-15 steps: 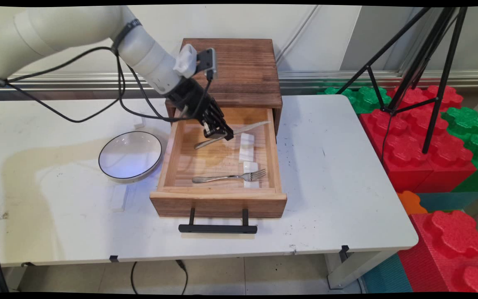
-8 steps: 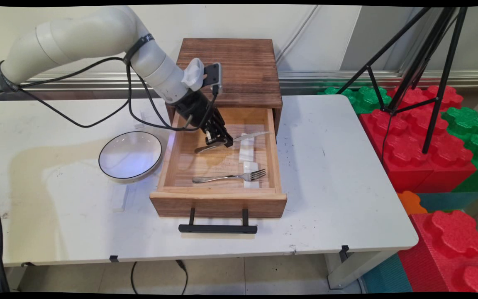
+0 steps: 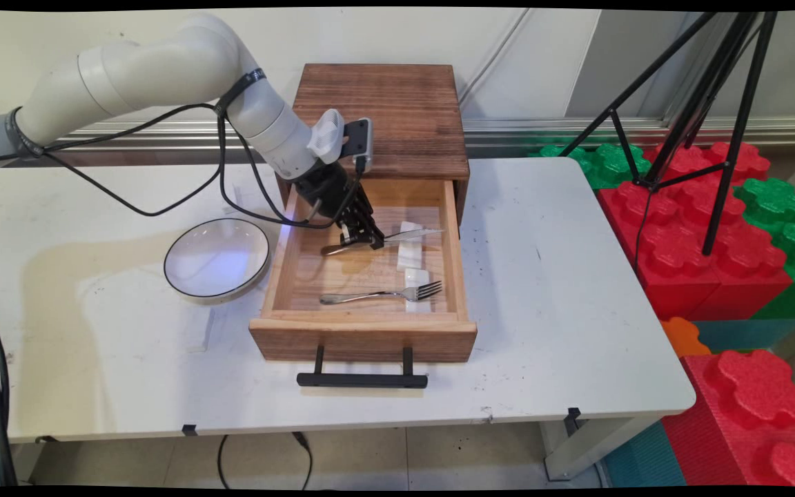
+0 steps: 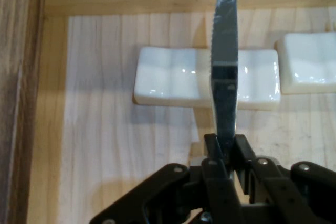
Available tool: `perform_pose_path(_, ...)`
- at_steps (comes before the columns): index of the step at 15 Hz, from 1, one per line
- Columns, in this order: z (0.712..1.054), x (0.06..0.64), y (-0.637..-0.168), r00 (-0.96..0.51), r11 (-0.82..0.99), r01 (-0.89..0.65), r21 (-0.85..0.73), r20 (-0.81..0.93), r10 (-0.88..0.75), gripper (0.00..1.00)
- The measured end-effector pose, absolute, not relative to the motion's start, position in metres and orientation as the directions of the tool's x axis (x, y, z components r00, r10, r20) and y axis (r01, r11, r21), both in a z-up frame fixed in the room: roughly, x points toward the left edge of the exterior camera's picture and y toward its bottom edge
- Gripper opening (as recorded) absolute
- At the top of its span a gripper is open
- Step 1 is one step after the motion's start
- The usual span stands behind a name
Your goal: Place the picked object into the drawer
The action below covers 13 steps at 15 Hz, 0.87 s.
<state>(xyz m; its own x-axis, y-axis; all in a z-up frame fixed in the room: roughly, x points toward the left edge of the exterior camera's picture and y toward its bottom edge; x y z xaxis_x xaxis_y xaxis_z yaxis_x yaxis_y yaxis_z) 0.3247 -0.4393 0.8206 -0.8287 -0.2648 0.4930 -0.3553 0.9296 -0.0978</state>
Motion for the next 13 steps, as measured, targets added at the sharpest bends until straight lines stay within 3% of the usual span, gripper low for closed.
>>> perform_pose_path(5,0.8158,0.3261,-0.4406,-0.839,0.932,-0.345,-0.109,0.482,-0.254,0.0)
perform_pose_path(6,0.8154,0.326,-0.4412,-0.839,0.932,-0.345,-0.112,0.482,-0.252,1.0)
perform_pose_path(13,0.8174,0.3274,-0.4441,-0.837,0.928,-0.35,-0.129,0.487,-0.249,1.0)
